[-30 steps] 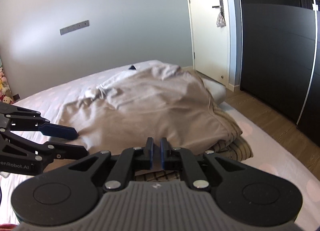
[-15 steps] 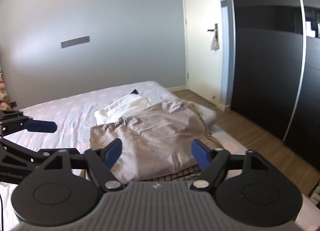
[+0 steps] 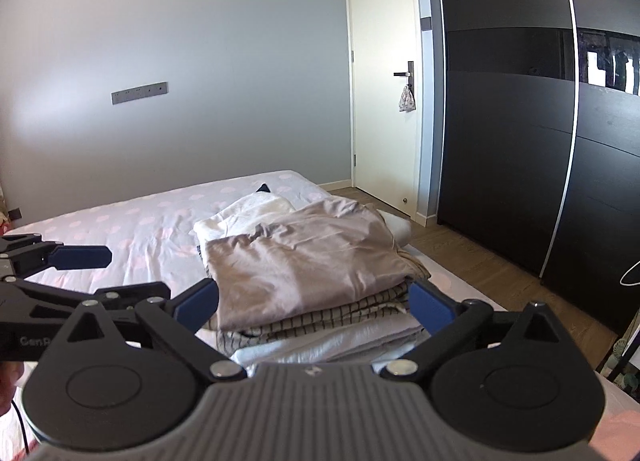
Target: Fold clothes
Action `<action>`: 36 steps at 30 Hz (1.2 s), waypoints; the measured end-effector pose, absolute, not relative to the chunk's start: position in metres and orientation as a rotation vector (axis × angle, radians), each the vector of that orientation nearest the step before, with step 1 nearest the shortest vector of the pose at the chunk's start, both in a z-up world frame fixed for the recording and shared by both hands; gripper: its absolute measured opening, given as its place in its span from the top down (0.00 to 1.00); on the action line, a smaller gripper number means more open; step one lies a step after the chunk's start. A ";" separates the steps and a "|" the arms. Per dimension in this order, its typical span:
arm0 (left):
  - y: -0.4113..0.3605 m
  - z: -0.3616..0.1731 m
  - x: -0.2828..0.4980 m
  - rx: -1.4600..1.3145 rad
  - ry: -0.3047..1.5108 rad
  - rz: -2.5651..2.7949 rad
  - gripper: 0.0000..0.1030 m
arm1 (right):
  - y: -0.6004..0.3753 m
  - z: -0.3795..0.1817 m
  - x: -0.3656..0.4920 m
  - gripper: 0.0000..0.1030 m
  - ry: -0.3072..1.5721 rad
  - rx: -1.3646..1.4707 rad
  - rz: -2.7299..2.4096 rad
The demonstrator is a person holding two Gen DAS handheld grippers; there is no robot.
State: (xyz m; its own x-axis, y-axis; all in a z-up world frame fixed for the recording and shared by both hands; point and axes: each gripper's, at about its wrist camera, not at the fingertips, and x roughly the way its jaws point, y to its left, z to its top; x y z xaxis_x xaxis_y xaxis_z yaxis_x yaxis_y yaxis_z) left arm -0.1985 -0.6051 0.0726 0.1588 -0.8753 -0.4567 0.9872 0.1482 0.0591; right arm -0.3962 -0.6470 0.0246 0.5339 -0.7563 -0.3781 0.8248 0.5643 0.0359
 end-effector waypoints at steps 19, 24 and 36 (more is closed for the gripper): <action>-0.562 0.048 -0.210 0.315 0.398 -1.276 0.25 | -0.602 -0.011 -0.412 0.01 0.398 0.213 -0.938; -0.563 0.046 -0.211 0.307 0.413 -1.280 0.25 | -0.598 -0.011 -0.411 0.01 0.393 0.209 -0.929; -0.564 0.045 -0.216 0.303 0.427 -1.276 0.25 | -0.593 -0.010 -0.410 0.01 0.380 0.205 -0.939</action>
